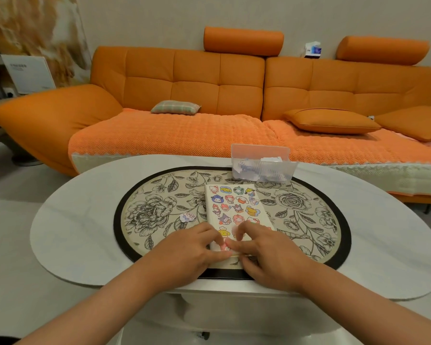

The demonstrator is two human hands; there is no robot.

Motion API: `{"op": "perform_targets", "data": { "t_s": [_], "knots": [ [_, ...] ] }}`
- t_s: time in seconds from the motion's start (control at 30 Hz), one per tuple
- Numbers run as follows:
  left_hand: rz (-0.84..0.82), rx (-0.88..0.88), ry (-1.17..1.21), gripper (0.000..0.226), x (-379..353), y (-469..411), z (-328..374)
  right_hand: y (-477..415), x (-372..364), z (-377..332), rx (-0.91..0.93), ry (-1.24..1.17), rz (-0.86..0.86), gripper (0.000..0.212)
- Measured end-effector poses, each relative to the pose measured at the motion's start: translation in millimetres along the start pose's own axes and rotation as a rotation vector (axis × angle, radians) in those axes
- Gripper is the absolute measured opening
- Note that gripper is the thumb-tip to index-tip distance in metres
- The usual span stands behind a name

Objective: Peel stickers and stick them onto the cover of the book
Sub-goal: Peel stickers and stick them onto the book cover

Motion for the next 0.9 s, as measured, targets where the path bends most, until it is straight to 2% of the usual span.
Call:
{"op": "perform_targets", "data": {
  "t_s": [0.3,0.5,0.73,0.83,0.9],
  "knots": [
    [0.089,0.074,0.219,0.024,2.3,3.9,-5.1,2.1,8.3,-1.0,0.052,-0.01,0.023,0.031],
    [0.043,0.162,0.148,0.036,-0.7,0.3,-11.6,3.6,10.2,-1.5,0.069,-0.008,0.029,0.031],
    [0.061,0.213,0.239,0.034,-1.3,0.6,-18.6,-4.3,14.8,5.1,0.013,-0.07,-0.04,0.036],
    [0.066,0.325,0.37,0.042,2.8,0.3,-31.3,-18.3,20.6,9.9,-0.056,-0.148,-0.027,0.031],
    [0.07,0.415,0.354,0.042,5.7,1.7,-46.4,-32.2,23.8,11.2,-0.085,-0.147,-0.018,0.028]
  ]
}}
Point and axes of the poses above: each hand's wrist, its own y-axis away from the middle knuckle, its own x-axis out of the back of the hand, z = x × y, the point moved 5 cm from there along -y, towards the middle knuckle, and after that the axes turned 1 degree about -x, right-handed, at the moved point
